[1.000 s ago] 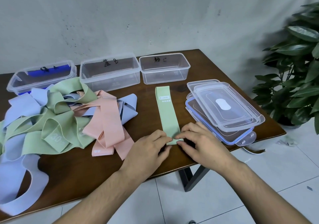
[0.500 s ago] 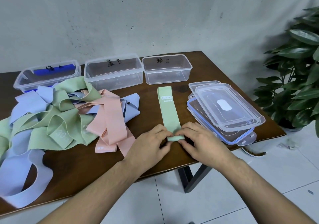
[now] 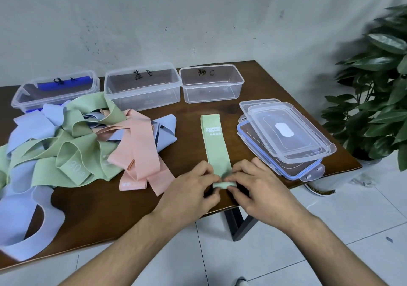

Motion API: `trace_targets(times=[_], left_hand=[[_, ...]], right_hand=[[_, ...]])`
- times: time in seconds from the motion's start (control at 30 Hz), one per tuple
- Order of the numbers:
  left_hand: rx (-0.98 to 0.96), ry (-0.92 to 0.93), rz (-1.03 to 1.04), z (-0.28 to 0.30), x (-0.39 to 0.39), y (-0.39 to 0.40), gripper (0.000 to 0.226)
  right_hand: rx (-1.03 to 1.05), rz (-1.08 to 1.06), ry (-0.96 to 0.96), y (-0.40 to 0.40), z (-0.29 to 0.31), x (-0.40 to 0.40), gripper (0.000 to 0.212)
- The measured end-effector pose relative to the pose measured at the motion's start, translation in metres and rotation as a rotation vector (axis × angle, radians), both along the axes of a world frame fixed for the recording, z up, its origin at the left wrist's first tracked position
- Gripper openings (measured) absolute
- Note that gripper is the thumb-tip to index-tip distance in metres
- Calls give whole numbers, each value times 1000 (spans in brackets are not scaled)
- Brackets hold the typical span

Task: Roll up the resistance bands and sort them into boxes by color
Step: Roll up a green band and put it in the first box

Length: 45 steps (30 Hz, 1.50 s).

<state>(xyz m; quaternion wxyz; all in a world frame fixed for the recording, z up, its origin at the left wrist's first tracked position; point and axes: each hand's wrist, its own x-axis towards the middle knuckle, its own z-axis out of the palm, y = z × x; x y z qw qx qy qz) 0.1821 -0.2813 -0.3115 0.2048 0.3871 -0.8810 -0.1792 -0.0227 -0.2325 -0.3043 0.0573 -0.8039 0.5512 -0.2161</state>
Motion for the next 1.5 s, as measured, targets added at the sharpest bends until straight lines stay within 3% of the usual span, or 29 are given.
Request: trace_targets(times=[0.33,0.6,0.87,1.5], left_hand=[[57,117,36,-1,3,3,26],[20,92,19,-3,1,1,20],[-30,-26,31,-3,4,-8,26],[12,33,60,-1,0,-17,23]], right_hand=[[29,-52,-126,-3,-5,2,19],[67,-75,-162,-10,-8,2,20],[22,-60,-81,-10,-6,4,24],[38,-72,-46,-20,-4,0,27]])
